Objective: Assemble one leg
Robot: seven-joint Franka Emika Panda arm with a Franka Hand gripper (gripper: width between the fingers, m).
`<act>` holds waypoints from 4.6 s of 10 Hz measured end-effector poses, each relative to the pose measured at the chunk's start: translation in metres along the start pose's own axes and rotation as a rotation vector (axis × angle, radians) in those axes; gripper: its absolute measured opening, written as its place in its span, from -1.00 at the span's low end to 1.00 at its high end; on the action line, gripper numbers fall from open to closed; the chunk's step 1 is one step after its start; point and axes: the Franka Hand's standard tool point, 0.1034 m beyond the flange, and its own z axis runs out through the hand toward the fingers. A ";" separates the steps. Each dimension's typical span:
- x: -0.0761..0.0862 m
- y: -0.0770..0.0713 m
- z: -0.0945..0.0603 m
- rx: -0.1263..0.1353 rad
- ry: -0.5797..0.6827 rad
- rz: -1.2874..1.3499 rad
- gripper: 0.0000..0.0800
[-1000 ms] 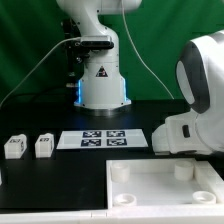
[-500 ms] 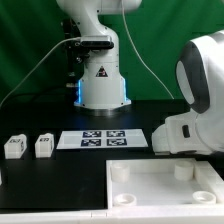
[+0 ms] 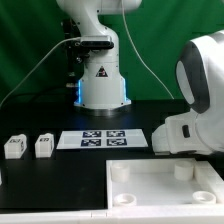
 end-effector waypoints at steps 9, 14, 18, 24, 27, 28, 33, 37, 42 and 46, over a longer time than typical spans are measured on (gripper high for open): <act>-0.006 -0.002 -0.026 -0.042 0.105 -0.042 -0.27; -0.050 0.007 -0.097 -0.060 0.538 -0.123 -0.27; -0.081 0.019 -0.144 -0.057 1.013 -0.140 -0.27; -0.076 0.025 -0.142 -0.058 1.375 -0.205 -0.27; -0.074 0.036 -0.189 -0.083 1.410 -0.214 -0.27; -0.069 0.040 -0.202 -0.080 1.411 -0.206 -0.27; -0.013 0.051 -0.259 -0.034 1.429 -0.166 -0.27; -0.013 0.048 -0.262 -0.034 1.443 -0.170 -0.27; -0.001 0.060 -0.249 -0.049 1.509 -0.167 -0.27; 0.011 0.067 -0.264 -0.047 1.504 -0.155 -0.27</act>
Offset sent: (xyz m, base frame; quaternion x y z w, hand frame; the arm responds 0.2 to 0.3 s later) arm 0.0000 0.0000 0.0000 0.0000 0.0000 0.0000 1.0000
